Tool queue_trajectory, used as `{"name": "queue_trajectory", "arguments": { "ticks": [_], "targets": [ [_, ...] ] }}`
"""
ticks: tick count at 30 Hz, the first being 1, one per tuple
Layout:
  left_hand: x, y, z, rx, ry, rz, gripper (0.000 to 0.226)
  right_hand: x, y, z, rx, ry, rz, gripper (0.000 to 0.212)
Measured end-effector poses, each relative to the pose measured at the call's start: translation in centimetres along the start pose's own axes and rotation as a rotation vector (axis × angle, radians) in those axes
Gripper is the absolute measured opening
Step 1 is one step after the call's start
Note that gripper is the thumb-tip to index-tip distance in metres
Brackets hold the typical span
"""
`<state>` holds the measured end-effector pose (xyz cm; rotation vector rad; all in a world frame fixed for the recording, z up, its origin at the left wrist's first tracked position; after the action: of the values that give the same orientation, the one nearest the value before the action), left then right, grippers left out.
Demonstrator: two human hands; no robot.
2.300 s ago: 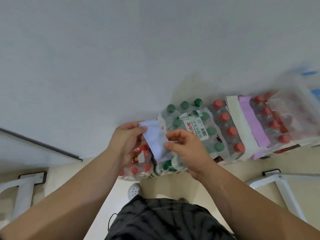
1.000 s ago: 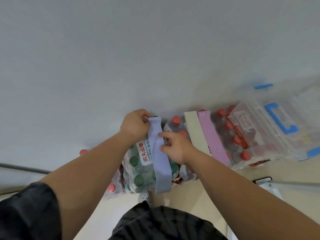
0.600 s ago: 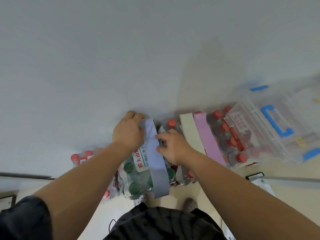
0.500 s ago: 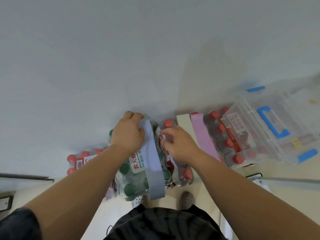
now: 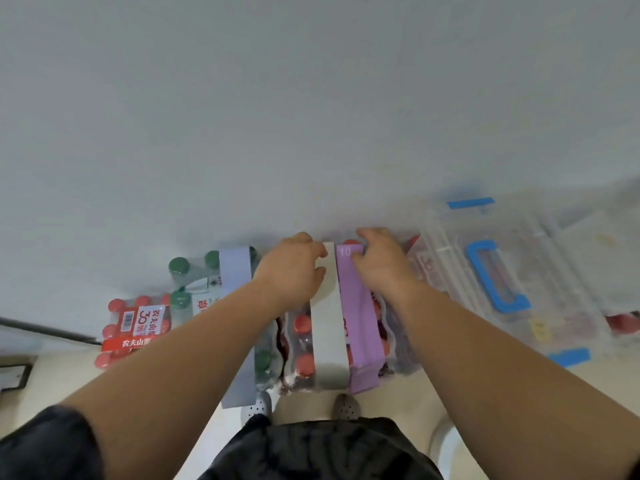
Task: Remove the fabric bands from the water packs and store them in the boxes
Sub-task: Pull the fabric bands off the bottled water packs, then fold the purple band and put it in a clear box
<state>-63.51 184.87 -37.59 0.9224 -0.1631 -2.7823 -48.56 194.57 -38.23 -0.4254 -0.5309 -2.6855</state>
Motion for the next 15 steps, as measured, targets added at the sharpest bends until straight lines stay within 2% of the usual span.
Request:
{"name": "queue_trajectory", "arguments": {
  "ticks": [3, 6, 9, 15],
  "targets": [
    [-0.6, -0.7, -1.6, 0.074, -0.128, 0.064, 0.039, -0.2, -1.1, -0.3, 0.037, 0.057, 0.039, 0.046],
    [-0.4, -0.5, -2.9, 0.086, -0.178, 0.125, 0.043, -0.3, -1.3, -0.6, 0.033, 0.092, 0.055, 0.025],
    [-0.2, 0.1, -3.9, 0.055, -0.181, 0.135, 0.045, -0.8, -0.9, -1.0, 0.014, 0.071, 0.064, 0.029],
    [-0.8, 0.8, -4.0, -0.003, -0.073, 0.189, 0.046, -1.2, 1.3, -0.4, -0.033, -0.001, 0.009, 0.02]
  ]
}}
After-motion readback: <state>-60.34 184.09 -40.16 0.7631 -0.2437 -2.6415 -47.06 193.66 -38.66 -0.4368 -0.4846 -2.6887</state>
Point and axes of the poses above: each hand's wrist, its own y-axis away from the middle knuckle, its own z-axis out of the back of the hand, x = y × z, the point moved 1 cm from there along -y, towards the middle knuckle, and after that the axes turned 12 degrees about y, right-handed, at the moved point
